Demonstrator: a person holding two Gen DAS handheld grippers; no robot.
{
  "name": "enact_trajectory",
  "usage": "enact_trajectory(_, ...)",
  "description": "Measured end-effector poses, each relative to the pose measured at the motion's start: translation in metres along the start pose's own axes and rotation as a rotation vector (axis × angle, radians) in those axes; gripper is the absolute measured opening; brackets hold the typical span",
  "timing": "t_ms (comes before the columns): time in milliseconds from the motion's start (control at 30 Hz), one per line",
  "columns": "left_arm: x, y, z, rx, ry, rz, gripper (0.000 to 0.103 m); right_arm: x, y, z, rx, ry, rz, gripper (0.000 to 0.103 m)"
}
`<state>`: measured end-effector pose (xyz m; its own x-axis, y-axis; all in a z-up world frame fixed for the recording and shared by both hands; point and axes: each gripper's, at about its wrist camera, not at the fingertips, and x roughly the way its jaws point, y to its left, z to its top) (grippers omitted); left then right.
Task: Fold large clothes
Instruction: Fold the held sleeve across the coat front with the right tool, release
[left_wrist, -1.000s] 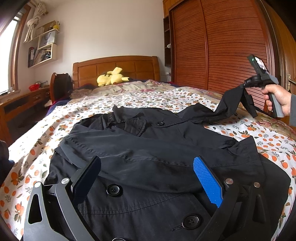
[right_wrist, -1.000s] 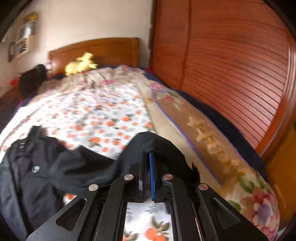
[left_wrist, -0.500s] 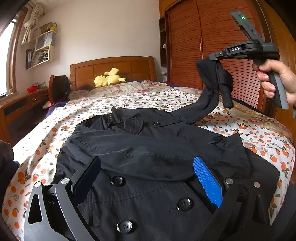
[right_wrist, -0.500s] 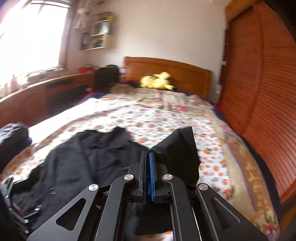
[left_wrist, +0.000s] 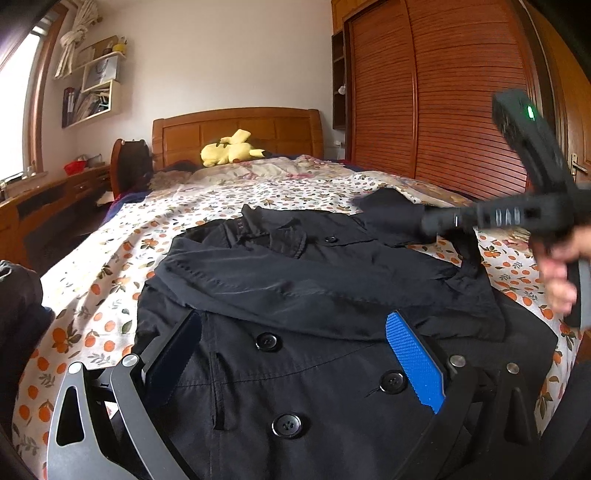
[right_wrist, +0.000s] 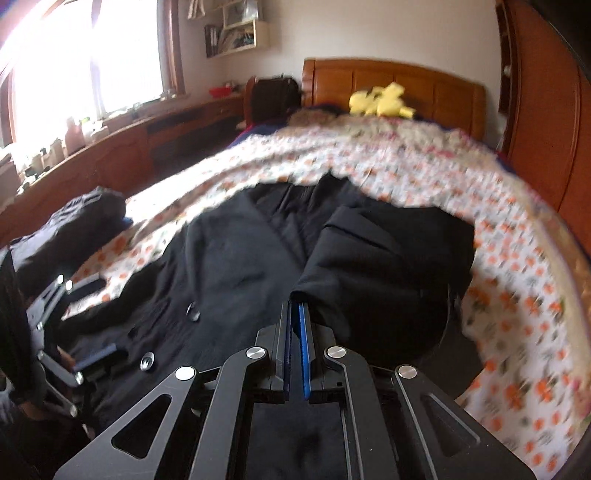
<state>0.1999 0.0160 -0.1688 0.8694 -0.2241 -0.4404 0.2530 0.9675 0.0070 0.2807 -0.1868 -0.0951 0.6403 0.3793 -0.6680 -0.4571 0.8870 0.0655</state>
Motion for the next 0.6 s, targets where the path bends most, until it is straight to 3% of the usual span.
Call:
enact_trajectory(200,0.002,0.002,0.001,-0.005,0.002,0.007,0.101,0.021,0.011,-0.031,0.030,0.062,0.026,0.010)
enact_trajectory(433,0.010,-0.004,-0.003,0.009,0.025,0.005,0.101,-0.009,0.017,-0.046,0.023,0.023,-0.006,0.033)
enact_trajectory(600,0.015,-0.015,-0.001,0.028,0.032,-0.007,0.101,-0.026,0.011,-0.060,-0.016,-0.013,-0.086,0.034)
